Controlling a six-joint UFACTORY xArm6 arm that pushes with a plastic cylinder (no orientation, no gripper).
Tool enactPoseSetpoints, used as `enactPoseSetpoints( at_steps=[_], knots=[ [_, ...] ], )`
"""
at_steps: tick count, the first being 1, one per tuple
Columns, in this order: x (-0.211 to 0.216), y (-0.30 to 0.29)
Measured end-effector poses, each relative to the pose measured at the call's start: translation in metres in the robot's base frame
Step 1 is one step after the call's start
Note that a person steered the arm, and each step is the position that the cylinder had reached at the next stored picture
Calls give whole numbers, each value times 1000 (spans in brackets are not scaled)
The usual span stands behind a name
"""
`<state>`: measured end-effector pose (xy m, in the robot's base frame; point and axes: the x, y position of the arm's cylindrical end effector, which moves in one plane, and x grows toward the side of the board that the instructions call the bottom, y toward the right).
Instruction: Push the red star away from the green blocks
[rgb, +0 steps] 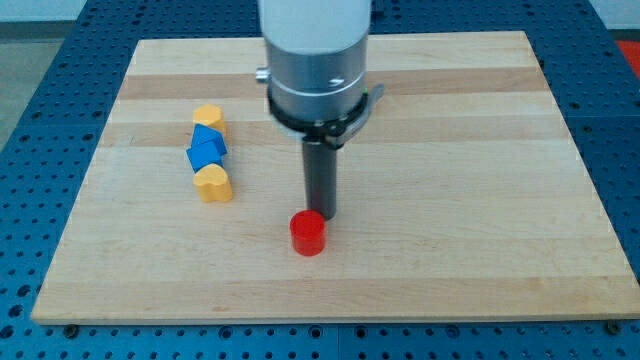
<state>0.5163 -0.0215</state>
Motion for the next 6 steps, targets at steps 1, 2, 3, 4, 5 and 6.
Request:
enactPoseSetpoints(
  at_steps=[1, 2, 3, 4, 5, 6],
  knots=[
    [26, -1],
    [18, 11],
    [-39, 69],
    [-108, 144],
    [-181, 183],
    [-252, 187]
  ],
)
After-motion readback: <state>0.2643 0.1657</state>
